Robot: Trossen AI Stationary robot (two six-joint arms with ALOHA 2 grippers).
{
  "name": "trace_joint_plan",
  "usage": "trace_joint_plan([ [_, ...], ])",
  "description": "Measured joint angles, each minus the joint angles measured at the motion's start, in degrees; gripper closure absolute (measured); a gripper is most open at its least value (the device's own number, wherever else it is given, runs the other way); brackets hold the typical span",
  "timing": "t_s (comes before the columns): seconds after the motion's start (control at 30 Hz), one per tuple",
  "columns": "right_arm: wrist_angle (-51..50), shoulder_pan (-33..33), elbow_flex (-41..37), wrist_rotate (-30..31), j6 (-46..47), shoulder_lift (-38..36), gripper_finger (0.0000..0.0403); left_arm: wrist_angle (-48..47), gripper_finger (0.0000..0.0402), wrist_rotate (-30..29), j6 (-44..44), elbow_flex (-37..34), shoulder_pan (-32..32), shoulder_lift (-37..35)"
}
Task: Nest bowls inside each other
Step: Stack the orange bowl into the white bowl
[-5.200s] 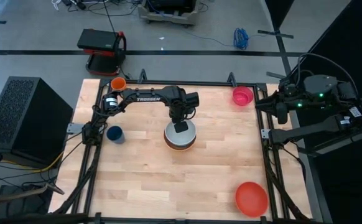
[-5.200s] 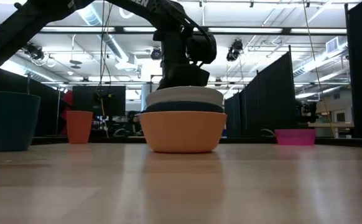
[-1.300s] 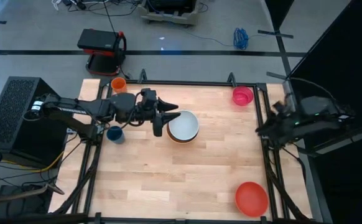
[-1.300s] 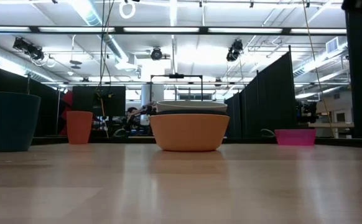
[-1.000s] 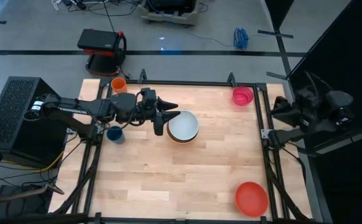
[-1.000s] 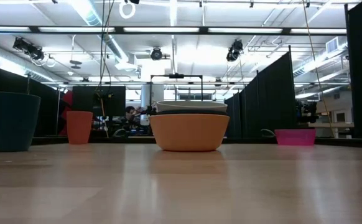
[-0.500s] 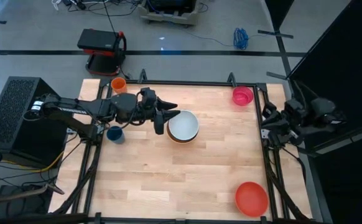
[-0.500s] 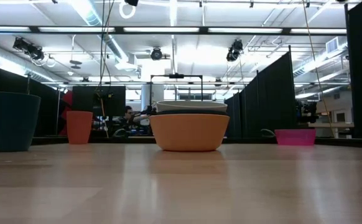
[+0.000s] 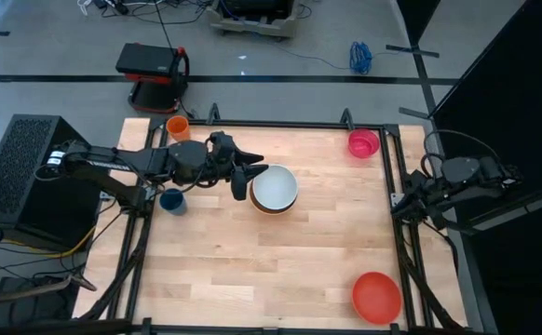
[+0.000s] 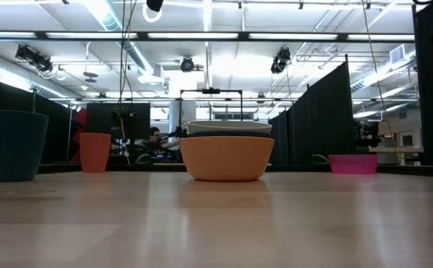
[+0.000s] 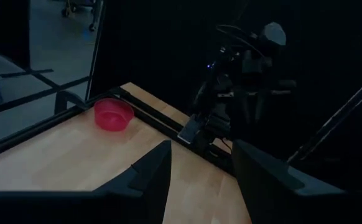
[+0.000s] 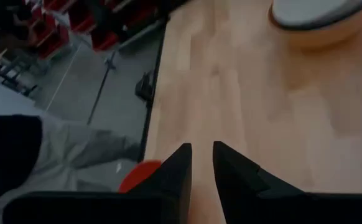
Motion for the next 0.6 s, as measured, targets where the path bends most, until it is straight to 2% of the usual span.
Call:
trace_joint_plan([
  [0.6,-3.94,-3.84,-0.71,-7.84,-0.17,-6.16,0.0348,-0.05,0.0243,-4.87,-0.63,0.06,-1.32,0.0],
])
